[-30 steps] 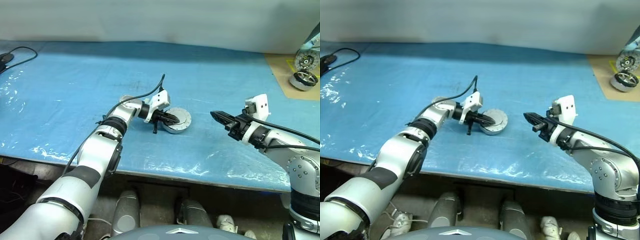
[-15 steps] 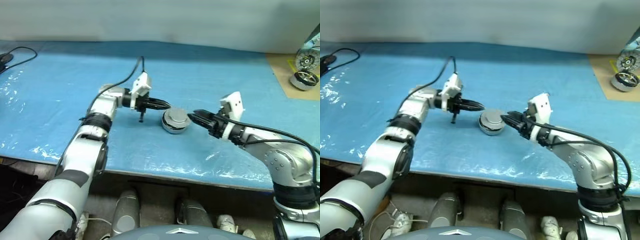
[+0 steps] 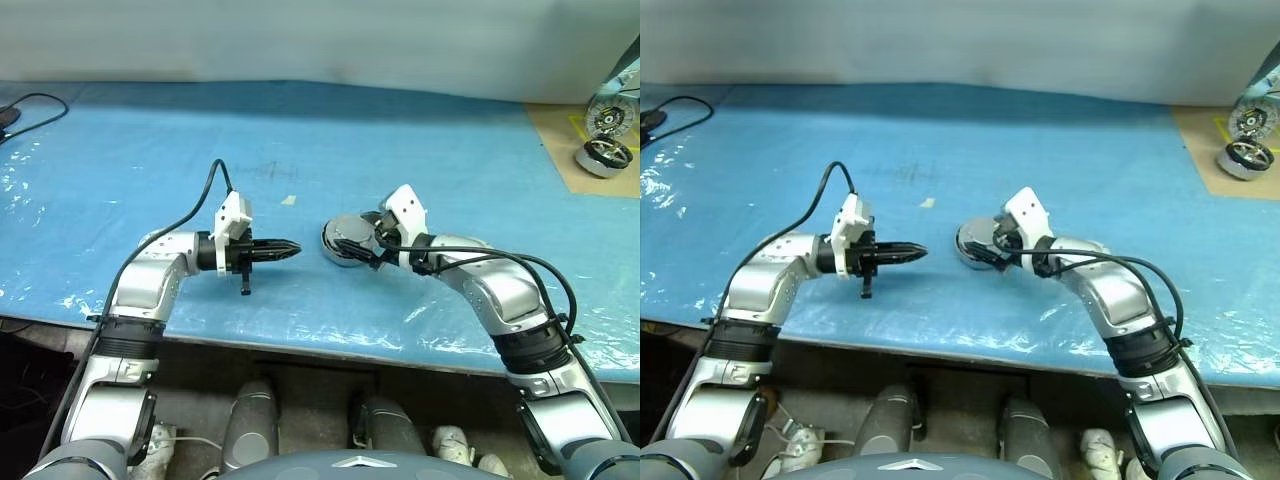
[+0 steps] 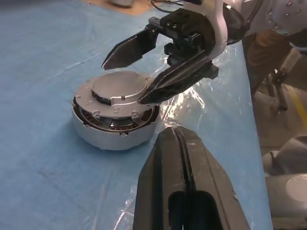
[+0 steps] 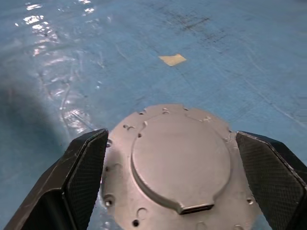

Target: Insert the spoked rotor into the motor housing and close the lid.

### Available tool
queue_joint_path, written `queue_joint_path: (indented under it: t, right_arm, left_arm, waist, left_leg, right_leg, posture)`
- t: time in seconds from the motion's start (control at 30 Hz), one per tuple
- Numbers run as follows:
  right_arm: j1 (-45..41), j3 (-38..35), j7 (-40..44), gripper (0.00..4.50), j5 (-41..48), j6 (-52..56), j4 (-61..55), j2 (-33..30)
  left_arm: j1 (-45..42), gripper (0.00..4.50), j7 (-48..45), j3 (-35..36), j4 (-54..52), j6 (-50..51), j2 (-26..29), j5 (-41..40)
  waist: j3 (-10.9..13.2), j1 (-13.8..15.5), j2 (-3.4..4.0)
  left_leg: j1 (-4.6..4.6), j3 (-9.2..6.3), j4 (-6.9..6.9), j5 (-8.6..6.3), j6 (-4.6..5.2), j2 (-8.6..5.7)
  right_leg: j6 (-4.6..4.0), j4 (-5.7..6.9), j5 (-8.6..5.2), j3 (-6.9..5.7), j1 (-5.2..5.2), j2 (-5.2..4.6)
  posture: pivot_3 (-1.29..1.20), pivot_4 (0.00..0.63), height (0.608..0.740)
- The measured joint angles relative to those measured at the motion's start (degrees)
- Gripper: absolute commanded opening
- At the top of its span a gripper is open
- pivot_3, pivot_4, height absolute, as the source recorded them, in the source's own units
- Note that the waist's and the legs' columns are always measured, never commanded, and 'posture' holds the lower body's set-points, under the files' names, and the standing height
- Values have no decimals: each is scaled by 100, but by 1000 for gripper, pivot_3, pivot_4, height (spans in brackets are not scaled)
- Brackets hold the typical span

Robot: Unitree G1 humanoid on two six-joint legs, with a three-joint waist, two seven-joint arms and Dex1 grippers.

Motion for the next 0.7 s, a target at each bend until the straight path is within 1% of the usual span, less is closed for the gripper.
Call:
queue_joint_path:
  t: [0.27,0.33,0.47,0.7]
  right_arm:
    - [-8,142,299,4463,-447,-307,183,126]
    - [1,146,332,4076,-505,-334,187,192]
    - [109,142,418,2934,-628,-473,189,221]
    - [108,113,444,2934,-691,-393,190,376]
  left_arm:
    - [5,0,277,-58,-4,-30,121,-22]
    - [2,0,308,-84,0,-34,121,-54]
    - [-19,0,367,-92,12,-46,121,-111]
    - [-110,0,429,-107,225,-218,125,-113]
  waist:
    - [0,-14,0]
    - [0,-13,0]
    - [0,-13,0]
    - [0,-28,0]
  left_leg:
    - [2,9,0,1,1,1]
    - [2,10,2,1,1,1]
    - [4,14,5,1,1,1]
    - [20,26,4,1,1,5]
  right_leg:
    - [1,0,1,4,-1,2]
    - [1,3,1,5,-1,2]
    - [1,5,1,7,0,1]
    - [1,17,1,20,1,3]
  posture:
    - [0,150,740]
    - [0,150,740]
    - [0,150,740]
    - [0,150,740]
